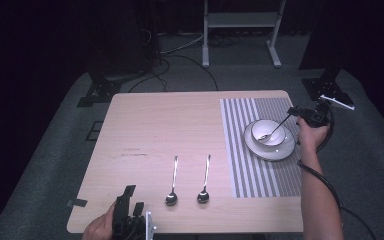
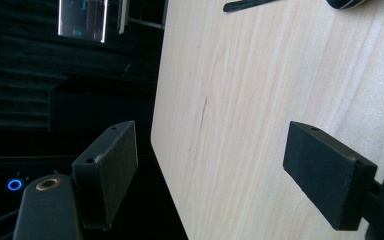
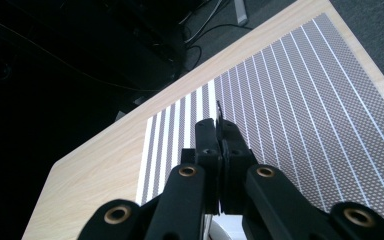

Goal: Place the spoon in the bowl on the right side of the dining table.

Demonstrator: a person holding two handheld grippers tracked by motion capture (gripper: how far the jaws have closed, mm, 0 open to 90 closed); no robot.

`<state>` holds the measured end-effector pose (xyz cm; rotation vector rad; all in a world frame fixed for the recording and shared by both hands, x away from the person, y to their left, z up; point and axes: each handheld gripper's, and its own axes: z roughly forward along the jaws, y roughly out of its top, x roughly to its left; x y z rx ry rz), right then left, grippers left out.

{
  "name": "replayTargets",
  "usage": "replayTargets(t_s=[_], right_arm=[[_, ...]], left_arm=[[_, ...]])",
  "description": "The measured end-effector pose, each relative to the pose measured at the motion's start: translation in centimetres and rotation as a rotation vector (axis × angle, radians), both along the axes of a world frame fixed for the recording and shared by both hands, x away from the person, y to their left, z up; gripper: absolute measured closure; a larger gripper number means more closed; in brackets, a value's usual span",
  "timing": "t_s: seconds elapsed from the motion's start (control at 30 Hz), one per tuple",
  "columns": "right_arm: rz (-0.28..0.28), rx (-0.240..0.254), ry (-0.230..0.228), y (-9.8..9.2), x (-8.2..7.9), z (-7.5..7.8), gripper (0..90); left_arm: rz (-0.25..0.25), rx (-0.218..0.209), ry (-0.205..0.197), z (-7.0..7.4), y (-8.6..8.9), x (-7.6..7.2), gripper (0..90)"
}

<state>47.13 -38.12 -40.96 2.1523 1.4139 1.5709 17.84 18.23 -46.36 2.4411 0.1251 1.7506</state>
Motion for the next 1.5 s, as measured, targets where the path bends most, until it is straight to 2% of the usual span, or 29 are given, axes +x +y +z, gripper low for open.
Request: replayTargets(t_s=[0.1,0.13,0.27,0.5,0.6,0.87,1.03,1.17,1.5], right_arm=[[0.008,0.008,-0.001,-0.1,-0.1,-0.3,86.7],[0.01,0.012,-0.001,-0.2,-0.2,-0.3,79.3],[0.025,-0.01,-0.006,-0.4,-0.6,-0.1,73.6],[0.042,-0.012,-0.018,-0.7,-1.5,0.1,68.6],[0.049,-0.016,-0.022,-0.8,-2.0,0.3,66.7],[0.07,-0.012,-0.002,-1.0,-3.5,-0.2,58.6],[0.075,-0.009,-0.002,-1.1,-4.3,-0.3,56.3],[0.094,-0.005,-0.019,-0.9,-5.1,-0.3,53.8],[0.137,0.004,-0.047,-0.6,-6.8,0.2,52.1]], left_arm=[[-0.001,0.002,0.0,0.0,-0.1,0.0,20.3],[-0.001,0.004,0.0,0.1,-0.1,0.0,20.3],[-0.002,0.004,0.002,0.1,-0.2,0.0,20.3],[-0.003,0.012,0.004,0.1,-0.3,0.0,20.3],[-0.007,0.003,0.002,0.1,-0.4,0.0,20.3],[-0.007,0.002,0.004,0.0,-0.4,0.1,20.3],[-0.007,-0.001,0.009,0.0,-0.4,0.0,20.3],[-0.002,0.007,0.012,0.1,-0.3,-0.1,20.3],[-0.009,-0.008,0.015,-0.1,-0.5,-0.2,20.3]])
